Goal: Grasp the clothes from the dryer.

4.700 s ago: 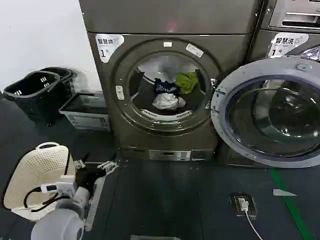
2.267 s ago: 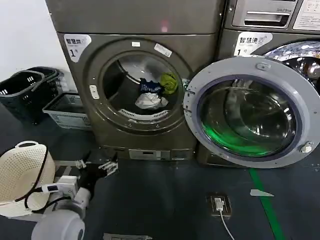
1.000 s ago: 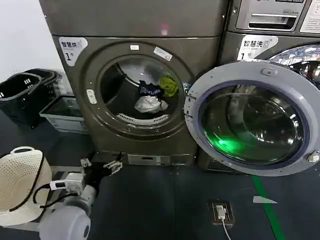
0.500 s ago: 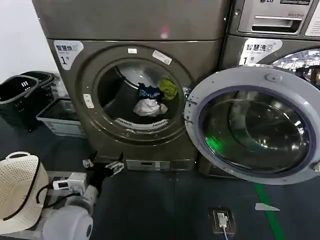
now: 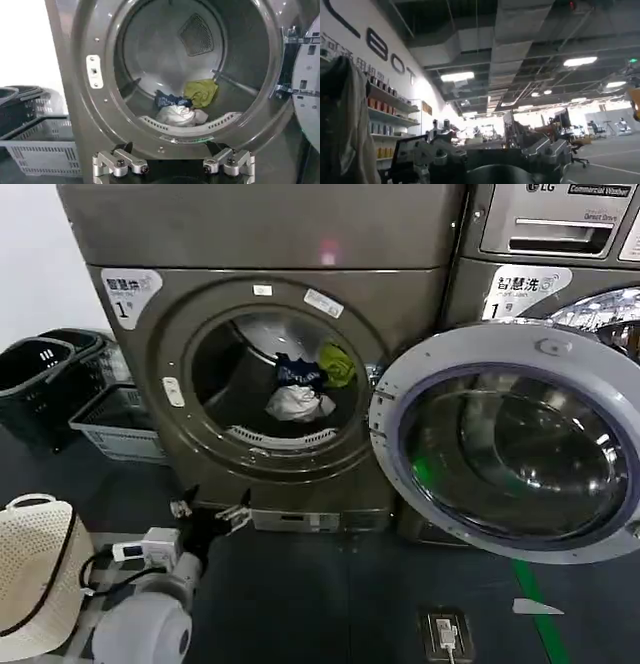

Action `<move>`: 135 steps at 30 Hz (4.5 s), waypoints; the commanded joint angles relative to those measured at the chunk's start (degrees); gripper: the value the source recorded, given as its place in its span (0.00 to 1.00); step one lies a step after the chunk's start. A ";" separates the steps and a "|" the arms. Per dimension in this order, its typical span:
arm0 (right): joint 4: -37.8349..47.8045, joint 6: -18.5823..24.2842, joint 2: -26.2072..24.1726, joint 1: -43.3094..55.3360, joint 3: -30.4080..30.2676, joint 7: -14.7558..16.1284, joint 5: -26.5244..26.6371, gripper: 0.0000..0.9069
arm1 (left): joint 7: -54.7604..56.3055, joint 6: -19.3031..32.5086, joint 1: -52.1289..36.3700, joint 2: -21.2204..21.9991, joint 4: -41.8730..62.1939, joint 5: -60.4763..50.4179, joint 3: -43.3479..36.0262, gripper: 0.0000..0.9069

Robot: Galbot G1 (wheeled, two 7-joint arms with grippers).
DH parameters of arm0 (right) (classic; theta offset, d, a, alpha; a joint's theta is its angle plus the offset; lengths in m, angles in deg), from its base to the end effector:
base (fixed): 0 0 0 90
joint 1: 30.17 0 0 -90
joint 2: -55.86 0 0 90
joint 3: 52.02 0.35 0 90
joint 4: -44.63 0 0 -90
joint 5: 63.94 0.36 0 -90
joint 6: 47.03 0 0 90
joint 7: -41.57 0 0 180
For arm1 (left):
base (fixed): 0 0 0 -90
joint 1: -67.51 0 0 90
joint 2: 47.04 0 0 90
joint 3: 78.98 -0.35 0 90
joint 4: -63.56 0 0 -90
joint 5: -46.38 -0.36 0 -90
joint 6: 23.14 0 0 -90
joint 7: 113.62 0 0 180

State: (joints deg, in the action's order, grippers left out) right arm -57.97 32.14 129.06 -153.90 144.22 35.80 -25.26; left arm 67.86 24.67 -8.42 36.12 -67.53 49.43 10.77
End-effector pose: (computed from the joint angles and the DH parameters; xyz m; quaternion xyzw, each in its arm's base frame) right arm -0.1719 -0.4014 -0.0805 0.7004 0.6854 -0.0985 0.1732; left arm 0.2358 0.0123 -0.1753 -0.0112 -0.9903 -0.0389 0.1326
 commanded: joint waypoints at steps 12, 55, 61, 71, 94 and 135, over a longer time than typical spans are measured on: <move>0.13 0.02 0.11 0.13 -0.36 0.00 -0.05 1.00 | -0.04 -2.81 -0.64 -0.55 0.72 -0.49 0.15 1.00; 0.27 0.11 1.25 0.49 -0.57 0.07 -0.07 1.00 | 0.06 -2.81 -0.29 0.05 2.38 -1.69 -0.39 1.00; -0.05 0.19 1.43 0.62 -0.96 0.08 -0.08 1.00 | 0.05 -2.81 -0.16 -0.02 1.81 -1.60 -0.49 1.00; -0.03 0.20 1.37 0.56 -1.30 0.06 0.02 1.00 | 0.11 -2.81 -0.33 -0.26 1.45 -2.12 -0.36 1.00; 0.10 1.76 2.40 0.72 -1.92 1.02 -0.36 1.00 | 0.02 -2.81 0.15 0.01 2.10 -4.30 -1.13 1.00; -1.40 2.74 2.08 1.34 -3.91 1.55 -1.16 1.00 | -1.24 9.39 -36.30 4.70 49.43 -4.64 -0.63 1.00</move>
State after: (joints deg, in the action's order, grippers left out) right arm -59.31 34.89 131.21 -152.61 140.32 37.35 -26.42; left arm 67.67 30.40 -36.38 39.95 -31.15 46.16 9.65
